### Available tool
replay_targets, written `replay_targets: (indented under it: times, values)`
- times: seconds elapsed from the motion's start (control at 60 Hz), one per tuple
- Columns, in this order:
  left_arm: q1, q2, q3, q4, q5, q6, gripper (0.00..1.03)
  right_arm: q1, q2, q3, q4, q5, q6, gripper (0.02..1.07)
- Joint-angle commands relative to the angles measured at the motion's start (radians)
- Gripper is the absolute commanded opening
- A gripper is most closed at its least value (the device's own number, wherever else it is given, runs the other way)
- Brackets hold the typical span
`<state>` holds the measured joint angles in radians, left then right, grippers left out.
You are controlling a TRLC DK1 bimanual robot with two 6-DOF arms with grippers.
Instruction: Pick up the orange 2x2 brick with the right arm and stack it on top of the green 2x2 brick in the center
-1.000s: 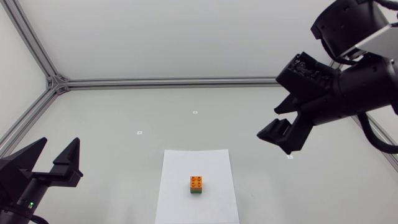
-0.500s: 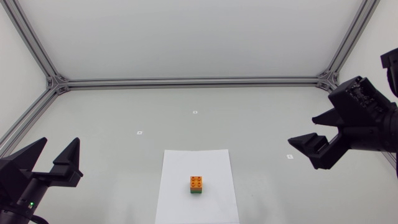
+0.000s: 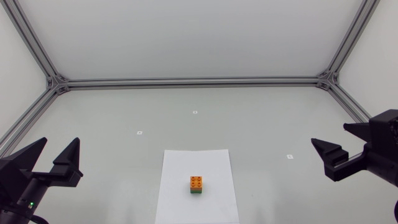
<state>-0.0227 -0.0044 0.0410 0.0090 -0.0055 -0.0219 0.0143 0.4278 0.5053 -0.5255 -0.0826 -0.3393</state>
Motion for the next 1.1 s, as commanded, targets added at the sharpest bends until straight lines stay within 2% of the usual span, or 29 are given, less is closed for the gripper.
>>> replay_targets:
  times: [0.0,0.867,1.083]
  values:
    - [0.003,-0.008,-0.041,-0.015,0.004,0.013,0.99,-0.02,-0.045,-0.059,0.047,0.001,0.032,1.02]
    - [0.003,-0.008,-0.041,-0.015,0.004,0.013,0.99,-0.014,-0.424,-0.501,0.521,0.082,0.337,1.02]
    - [0.003,-0.008,-0.041,-0.015,0.004,0.013,0.99,-0.014,-0.428,-0.505,0.525,0.083,0.339,1.02]
